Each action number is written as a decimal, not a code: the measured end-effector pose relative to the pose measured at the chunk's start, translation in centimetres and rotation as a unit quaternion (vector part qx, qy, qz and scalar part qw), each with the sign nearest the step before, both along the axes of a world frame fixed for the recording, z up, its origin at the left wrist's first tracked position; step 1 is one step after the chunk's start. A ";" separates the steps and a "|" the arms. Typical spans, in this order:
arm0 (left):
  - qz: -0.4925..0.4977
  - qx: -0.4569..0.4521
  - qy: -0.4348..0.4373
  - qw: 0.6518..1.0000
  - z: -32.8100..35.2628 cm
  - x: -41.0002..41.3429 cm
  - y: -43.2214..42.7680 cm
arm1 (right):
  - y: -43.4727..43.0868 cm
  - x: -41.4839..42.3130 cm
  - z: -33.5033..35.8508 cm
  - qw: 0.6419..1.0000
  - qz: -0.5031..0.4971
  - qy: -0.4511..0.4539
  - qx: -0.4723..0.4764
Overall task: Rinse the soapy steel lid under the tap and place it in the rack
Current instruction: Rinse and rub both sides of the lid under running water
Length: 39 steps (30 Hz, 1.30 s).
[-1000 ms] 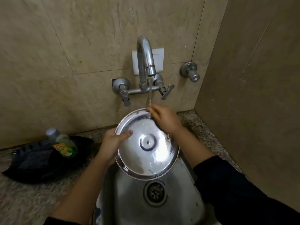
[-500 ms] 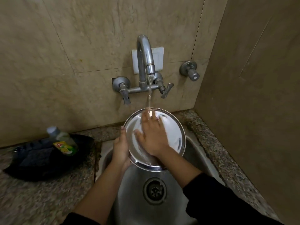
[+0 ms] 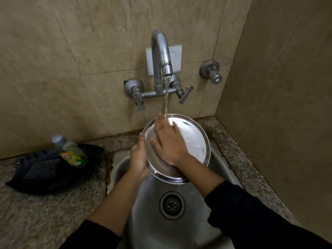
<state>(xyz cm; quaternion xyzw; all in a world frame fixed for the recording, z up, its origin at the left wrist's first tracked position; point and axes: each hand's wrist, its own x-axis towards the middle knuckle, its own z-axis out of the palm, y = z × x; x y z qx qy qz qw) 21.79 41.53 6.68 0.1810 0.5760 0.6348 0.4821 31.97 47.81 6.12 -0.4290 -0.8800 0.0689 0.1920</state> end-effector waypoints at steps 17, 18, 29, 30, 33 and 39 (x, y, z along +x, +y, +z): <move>-0.125 0.051 0.158 0.978 0.5 -1.7 -0.9 | 2.6 2.6 4.6 0.994 0.089 0.039 -0.050; -0.143 0.058 0.177 0.972 0.7 -1.7 -0.9 | 2.6 1.9 5.4 0.988 0.146 0.007 -0.053; -0.138 0.078 0.142 0.977 2.2 -3.2 -1.1 | 4.2 5.1 6.2 0.956 0.079 0.155 -0.238; -0.161 0.087 0.157 0.970 2.6 -2.6 -0.9 | 3.7 3.8 6.6 0.963 0.105 0.127 -0.212; -0.171 0.107 0.156 0.967 3.4 -1.6 -0.5 | 3.3 1.3 7.7 0.977 0.178 0.041 -0.113; -0.061 0.098 0.113 0.987 1.9 -4.2 -1.1 | 6.2 5.5 5.9 0.924 0.031 0.275 -0.263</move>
